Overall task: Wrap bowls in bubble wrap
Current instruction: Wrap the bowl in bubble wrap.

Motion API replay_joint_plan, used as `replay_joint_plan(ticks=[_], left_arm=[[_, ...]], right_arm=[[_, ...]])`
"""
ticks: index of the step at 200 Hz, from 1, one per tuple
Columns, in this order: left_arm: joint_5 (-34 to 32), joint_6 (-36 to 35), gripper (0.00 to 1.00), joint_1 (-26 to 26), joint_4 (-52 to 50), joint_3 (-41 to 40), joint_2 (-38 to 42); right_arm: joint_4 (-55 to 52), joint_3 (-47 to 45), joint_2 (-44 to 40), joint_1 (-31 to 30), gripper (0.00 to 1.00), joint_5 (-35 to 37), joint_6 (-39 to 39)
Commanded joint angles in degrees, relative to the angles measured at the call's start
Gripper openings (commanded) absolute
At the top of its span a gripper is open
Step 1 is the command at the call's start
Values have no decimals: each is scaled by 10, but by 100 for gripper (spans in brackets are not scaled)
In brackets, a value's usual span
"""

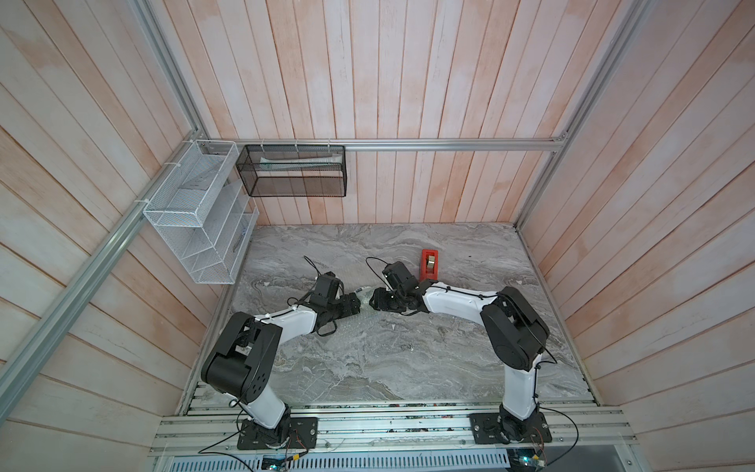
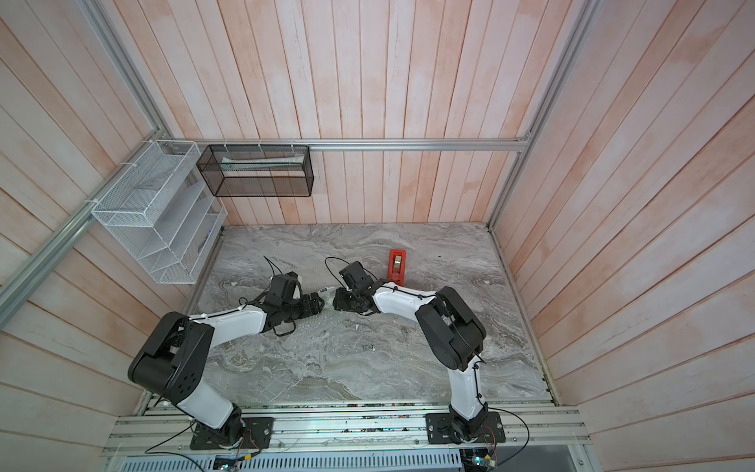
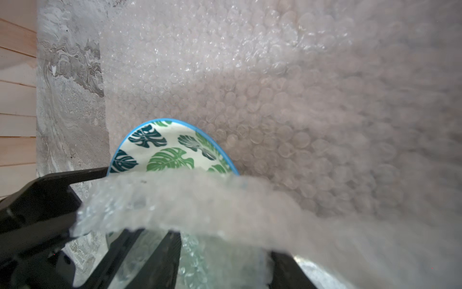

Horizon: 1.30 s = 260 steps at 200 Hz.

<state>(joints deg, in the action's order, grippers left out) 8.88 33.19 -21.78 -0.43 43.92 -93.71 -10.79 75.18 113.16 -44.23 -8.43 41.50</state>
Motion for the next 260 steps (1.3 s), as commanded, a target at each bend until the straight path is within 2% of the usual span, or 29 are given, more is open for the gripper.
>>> replay_joint_plan(ticks=[1,28,43,72,93,110,126,165,216,260], left_arm=[[-5,3,88,1,-13,-14,16],[-6,1,86,2,-15,-9,19],[-6,2,86,1,-18,-7,17],[-19,8,88,2,-21,-13,48],[-64,20,94,11,-48,-14,87],[-92,28,98,37,-66,-22,115],[-82,36,99,85,-64,-30,123],[-54,11,99,148,-65,9,61],[-41,11,97,176,-36,22,3],[-44,3,97,176,-71,89,-67]], right_arm=[[-51,28,28,-9,50,17,-25],[-57,27,21,-13,50,28,-26],[-58,26,20,-13,42,36,-30],[-68,39,34,-13,38,35,-38],[-72,49,43,-14,30,34,-42],[-76,56,48,-13,24,36,-47],[-82,62,51,-13,18,39,-52],[-82,50,40,-7,4,29,-59],[-82,39,24,9,0,16,-69],[-85,38,16,12,0,12,-73]])
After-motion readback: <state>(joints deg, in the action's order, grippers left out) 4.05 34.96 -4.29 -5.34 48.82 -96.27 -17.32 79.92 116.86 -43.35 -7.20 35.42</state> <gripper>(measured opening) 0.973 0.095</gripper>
